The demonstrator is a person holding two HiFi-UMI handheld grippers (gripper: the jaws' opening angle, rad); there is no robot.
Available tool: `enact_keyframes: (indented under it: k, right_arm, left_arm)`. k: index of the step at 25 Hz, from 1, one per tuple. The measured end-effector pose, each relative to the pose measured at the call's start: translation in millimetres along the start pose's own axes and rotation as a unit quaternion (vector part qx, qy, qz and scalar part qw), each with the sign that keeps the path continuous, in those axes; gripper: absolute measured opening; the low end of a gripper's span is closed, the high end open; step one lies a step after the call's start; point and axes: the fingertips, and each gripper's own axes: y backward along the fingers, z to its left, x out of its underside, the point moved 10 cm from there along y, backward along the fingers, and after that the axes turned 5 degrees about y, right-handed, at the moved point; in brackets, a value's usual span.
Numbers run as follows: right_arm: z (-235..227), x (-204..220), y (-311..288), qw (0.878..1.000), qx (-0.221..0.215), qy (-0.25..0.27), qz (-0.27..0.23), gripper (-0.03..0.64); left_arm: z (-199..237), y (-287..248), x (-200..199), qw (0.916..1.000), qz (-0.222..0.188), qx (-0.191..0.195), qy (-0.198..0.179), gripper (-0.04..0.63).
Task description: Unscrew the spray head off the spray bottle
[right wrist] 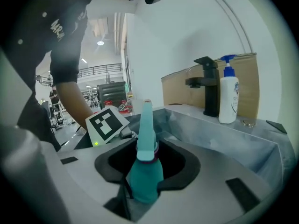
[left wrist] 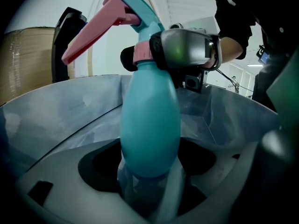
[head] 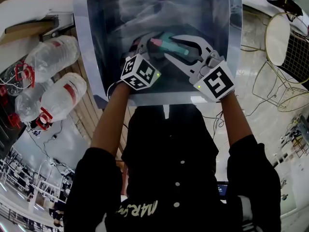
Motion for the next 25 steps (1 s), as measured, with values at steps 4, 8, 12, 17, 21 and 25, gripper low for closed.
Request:
enact_keyframes:
  k: [4,8,12,17,21,25]
  right_arm:
    - [-1,-1,1,1.000,-0.006,0.004,-0.008,0.161]
    - [-1,-10,7,1.000,-0.003,0.009,-0.009,0.161]
    - [-2,-26,21,0.999,0.015,-0.012,-0.039,0.161]
    - [-3,-55,44,0.991,0.045,-0.071,-0.105,0.161]
    - [-2,-69,62,0.990,0.052,-0.076,-0.108,0.161]
    - [0,-78,82,0.987,0.073,-0.080,-0.116,0.161]
  left_arm:
    - [1,0,0,1.0000,0.001,0.000,0.002,0.388]
    - [1,1,0,1.0000,0.002,0.000,0.003,0.388]
    - [0,1,0,1.0000,0.004,-0.001,0.005,0.388]
    - [0,1,-1,1.0000,0.007,-0.002,0.006,0.388]
    - [-1,0,-2,0.9999,0.011,-0.004,0.008,0.388]
    - [-1,0,-3,0.9998,0.015,-0.004,0.007,0.388]
